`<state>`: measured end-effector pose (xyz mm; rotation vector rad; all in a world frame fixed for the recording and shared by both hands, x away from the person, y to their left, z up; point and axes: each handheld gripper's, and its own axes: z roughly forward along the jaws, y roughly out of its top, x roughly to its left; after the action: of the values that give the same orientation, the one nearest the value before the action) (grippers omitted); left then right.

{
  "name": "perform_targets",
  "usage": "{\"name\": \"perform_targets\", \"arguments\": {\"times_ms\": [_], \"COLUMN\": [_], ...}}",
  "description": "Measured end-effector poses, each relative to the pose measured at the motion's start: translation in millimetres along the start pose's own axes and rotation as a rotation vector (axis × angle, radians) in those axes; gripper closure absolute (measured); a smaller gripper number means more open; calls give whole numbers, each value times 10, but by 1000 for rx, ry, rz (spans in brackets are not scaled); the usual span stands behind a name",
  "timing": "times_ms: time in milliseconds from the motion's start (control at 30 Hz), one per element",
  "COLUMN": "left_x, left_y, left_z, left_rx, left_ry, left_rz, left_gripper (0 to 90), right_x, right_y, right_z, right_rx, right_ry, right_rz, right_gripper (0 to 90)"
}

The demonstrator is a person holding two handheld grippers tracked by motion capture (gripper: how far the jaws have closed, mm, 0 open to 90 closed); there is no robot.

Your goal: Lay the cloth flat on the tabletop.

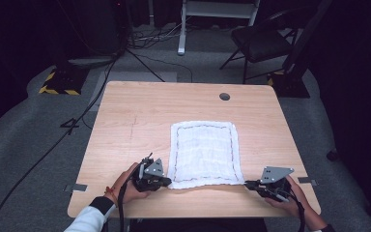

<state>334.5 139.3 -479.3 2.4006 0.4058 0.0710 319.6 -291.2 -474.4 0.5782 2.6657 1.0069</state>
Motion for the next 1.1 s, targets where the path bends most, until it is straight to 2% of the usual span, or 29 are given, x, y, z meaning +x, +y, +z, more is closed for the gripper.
{"name": "perform_targets", "arguments": {"times_ms": [67, 133, 200, 267, 300, 333, 467, 533, 600, 667, 733, 833, 900, 1100], "left_x": [-30, -41, -33, 2, 14, 51, 241, 361, 480, 582, 685, 804, 882, 1182], "left_y": [-27, -40, -45, -48, -45, -39, 12, 57, 119, 190, 265, 386, 469, 677], "left_z": [-2, -19, -54, -100, -109, -116, -120, -117, -101, -72, -41, 20, 67, 285], "left_rx": [3, -1, -23, -46, -49, -62, -71, -95, -110, -111, -116, -121, -113, -81], "left_ry": [-2, 6, 39, 65, 73, 96, 186, 201, 204, 229, 233, 267, 292, 364], "left_rz": [-3, -16, -56, -64, -72, -94, -163, -189, -208, -215, -217, -211, -197, -222], "left_gripper": [840, 770, 643, 640, 602, 576, 354, 309, 277, 256, 249, 241, 241, 242], "right_x": [4, -3, -24, -76, -117, -135, -295, -373, -481, -574, -682, -833, -953, -1255], "right_y": [-26, -47, -57, -58, -54, -53, 13, 79, 156, 212, 274, 352, 428, 642], "right_z": [-15, -45, -75, -110, -127, -132, -167, -171, -158, -129, -76, 10, 80, 338], "right_rx": [9, -5, -13, -34, -48, -55, -96, -117, -131, -136, -129, -133, -132, -119], "right_ry": [-27, -38, -70, -97, -117, -120, -172, -198, -224, -241, -260, -257, -271, -282], "right_rz": [17, 41, 58, 82, 106, 111, 149, 152, 152, 152, 150, 181, 189, 235], "right_gripper": [772, 698, 652, 608, 605, 597, 550, 535, 530, 528, 519, 500, 481, 493]}}
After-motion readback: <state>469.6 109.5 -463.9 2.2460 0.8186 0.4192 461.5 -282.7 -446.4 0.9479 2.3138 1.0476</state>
